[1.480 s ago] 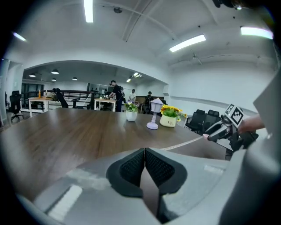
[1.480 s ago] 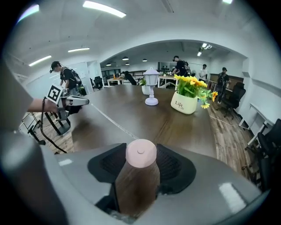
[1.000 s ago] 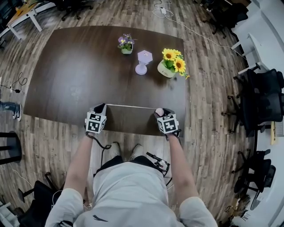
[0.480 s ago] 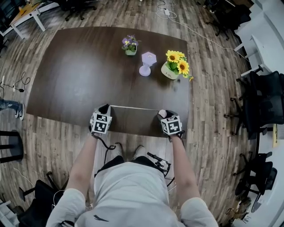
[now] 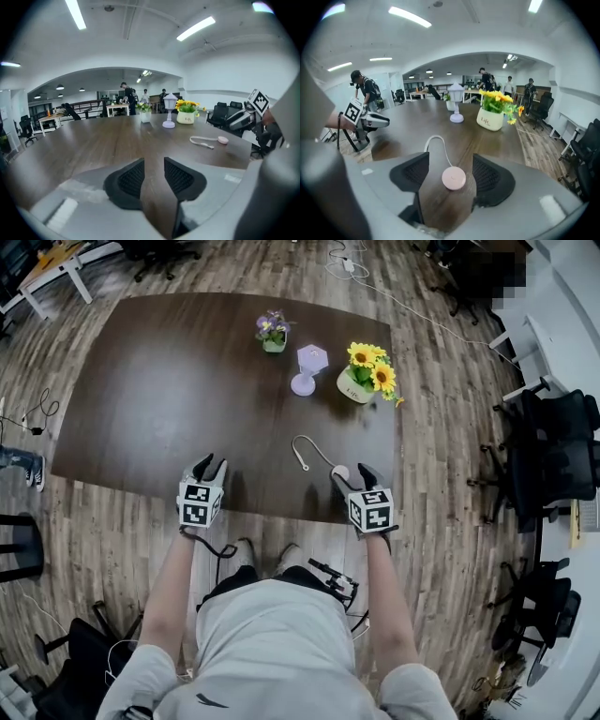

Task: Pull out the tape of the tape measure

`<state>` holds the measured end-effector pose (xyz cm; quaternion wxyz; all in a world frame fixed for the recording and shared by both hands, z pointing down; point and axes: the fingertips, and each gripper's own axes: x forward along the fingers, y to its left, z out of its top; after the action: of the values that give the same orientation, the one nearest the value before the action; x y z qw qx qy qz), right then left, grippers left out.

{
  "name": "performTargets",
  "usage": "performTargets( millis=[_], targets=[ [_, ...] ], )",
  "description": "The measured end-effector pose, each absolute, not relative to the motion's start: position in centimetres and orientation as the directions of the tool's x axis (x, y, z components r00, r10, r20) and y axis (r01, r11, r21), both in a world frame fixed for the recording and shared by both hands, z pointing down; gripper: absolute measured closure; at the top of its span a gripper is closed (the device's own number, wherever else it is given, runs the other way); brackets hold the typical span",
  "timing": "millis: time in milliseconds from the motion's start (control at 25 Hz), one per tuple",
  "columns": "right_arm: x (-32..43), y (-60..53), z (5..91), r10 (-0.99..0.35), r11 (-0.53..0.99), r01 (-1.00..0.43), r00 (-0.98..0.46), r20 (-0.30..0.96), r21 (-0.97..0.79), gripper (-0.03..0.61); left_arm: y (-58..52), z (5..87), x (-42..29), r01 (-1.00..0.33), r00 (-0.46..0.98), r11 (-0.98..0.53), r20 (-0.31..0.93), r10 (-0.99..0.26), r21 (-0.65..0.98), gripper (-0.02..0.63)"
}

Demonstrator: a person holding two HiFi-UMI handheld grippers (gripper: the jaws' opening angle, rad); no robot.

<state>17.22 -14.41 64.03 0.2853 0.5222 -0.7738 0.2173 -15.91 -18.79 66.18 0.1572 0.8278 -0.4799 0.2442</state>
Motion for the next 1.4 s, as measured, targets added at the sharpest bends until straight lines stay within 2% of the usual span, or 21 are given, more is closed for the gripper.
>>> performTargets(
  millis=[40,160,280,480,560,640,880,1400],
  targets=[
    [16.7,-14.2,62.4,-0.711,0.369,-0.928,-0.315,0.628,-0.048,0.296,-18.5,64.5,-15.6,-0.866,0.441,-0.498,0.515,-0.735,0.031,0.469],
    [14.7,-13.0,57.4,-0.775,0.394,-0.913,-0.390,0.497,-0.102,0.477,-17.1,58.7,-14.1,-0.834,0.516,-0.551,0.388,-0.764,0.023,0.469],
    [13.1,-11.8,52.6,-0.843,0.401,-0.914,-0.395,0.365,-0.063,0.571,-15.4,52.9,-13.2,-0.822,0.547,-0.569,0.260,-0.796,-0.012,0.479],
    [13.0,-10.0,45.8,-0.940,0.314,-0.949,-0.308,0.146,0.021,0.578,-14.0,47.9,-13.9,-0.857,0.510,-0.515,0.122,-0.852,-0.014,0.520],
    [13.4,-9.6,44.9,-0.947,0.298,-0.954,-0.298,0.119,-0.014,0.579,-13.8,47.2,-14.4,-0.864,0.501,-0.503,0.107,-0.859,0.003,0.581],
    [13.7,-9.3,44.9,-0.947,0.295,-0.955,-0.296,0.128,-0.029,0.580,-13.5,46.8,-14.7,-0.868,0.492,-0.496,0.107,-0.864,-0.007,0.600],
    [13.8,-9.2,45.1,-0.943,0.293,-0.956,-0.286,0.167,0.015,0.581,-13.2,46.7,-15.1,-0.875,0.480,-0.484,0.106,-0.871,-0.016,0.601],
    [13.6,-8.4,45.1,-0.940,0.302,-0.953,-0.297,0.169,0.001,0.581,-12.0,47.5,-14.6,-0.866,0.491,-0.499,0.129,-0.861,-0.033,0.604]
  ],
)
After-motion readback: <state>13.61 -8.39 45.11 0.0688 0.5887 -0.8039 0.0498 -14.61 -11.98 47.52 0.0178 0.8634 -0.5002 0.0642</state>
